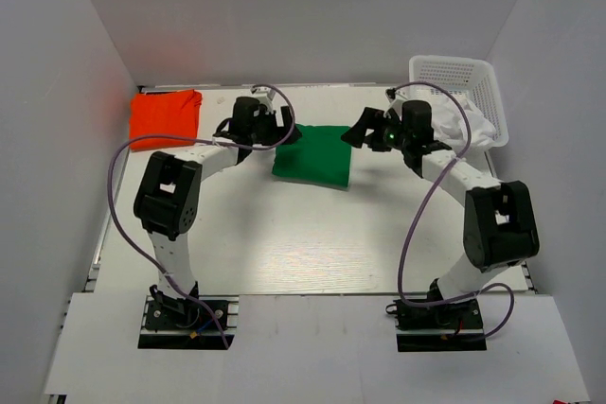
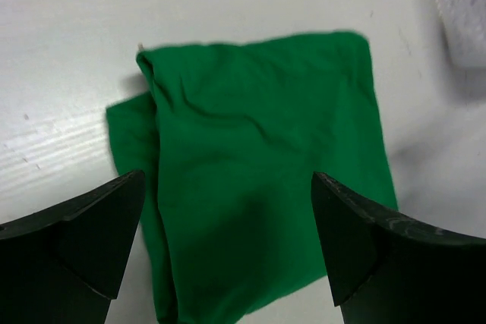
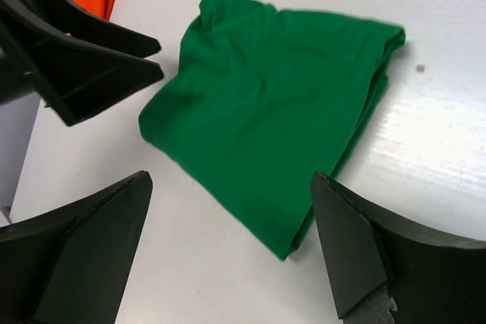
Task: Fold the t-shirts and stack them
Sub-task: Fold the long partially folded tshirt into a neat square, then put the neatly folded tshirt into the corner of the board with the left arm
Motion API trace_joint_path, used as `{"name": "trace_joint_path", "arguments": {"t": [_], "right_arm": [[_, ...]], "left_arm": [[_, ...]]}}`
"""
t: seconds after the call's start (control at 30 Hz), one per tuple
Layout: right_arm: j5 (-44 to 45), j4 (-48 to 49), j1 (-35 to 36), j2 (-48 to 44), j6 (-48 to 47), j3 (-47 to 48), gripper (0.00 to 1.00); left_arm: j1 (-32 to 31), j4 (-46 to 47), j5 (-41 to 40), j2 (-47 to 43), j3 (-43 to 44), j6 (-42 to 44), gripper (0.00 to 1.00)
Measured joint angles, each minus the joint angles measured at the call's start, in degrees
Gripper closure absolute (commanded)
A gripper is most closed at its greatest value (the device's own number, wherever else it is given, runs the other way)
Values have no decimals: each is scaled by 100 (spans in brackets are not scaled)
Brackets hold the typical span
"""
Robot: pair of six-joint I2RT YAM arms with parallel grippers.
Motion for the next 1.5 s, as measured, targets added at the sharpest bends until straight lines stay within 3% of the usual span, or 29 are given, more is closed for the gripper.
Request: {"name": "trace_joint_path", "arguments": {"t": [0.3, 0.67, 0.77, 0.87, 0.9, 0.97, 1.0, 1.03, 1.27, 1.5], "right_arm": [[-216, 70, -4, -529, 153, -671, 9], [297, -310, -15, -1167, -70, -984, 9], [562, -426, -22, -1467, -170, -1189, 9], [859, -531, -26, -1759, -256, -1403, 9], [984, -557, -28, -1840, -293, -1464, 9], [1226, -627, -28, -1987, -339, -1552, 9], [1351, -660, -31, -2063, -361, -1598, 9], [1458, -667, -31, -2129, -378, -1652, 9], [1987, -710, -33, -2404, -468, -2037, 9], [2457, -772, -37, -2492, -581, -2142, 9]], "left_arm": [[-31, -702, -208, 470, -70, 94, 0], [-282, -1338, -487, 922, 752, 649, 2], [-409, -1473, -590, 1130, 1080, 721, 10], [-479, -1609, -697, 1257, 1261, 732, 37], [-485, -1665, -717, 1307, 1340, 730, 55], [-485, -1742, -758, 1408, 1447, 680, 70], [-481, -1773, -758, 1447, 1499, 649, 82], [-479, -1847, -743, 1478, 1547, 638, 100], [-509, -2586, -1161, 1609, 2114, 809, 100], [-404, -3008, -2210, 999, 2070, 1799, 100]]}}
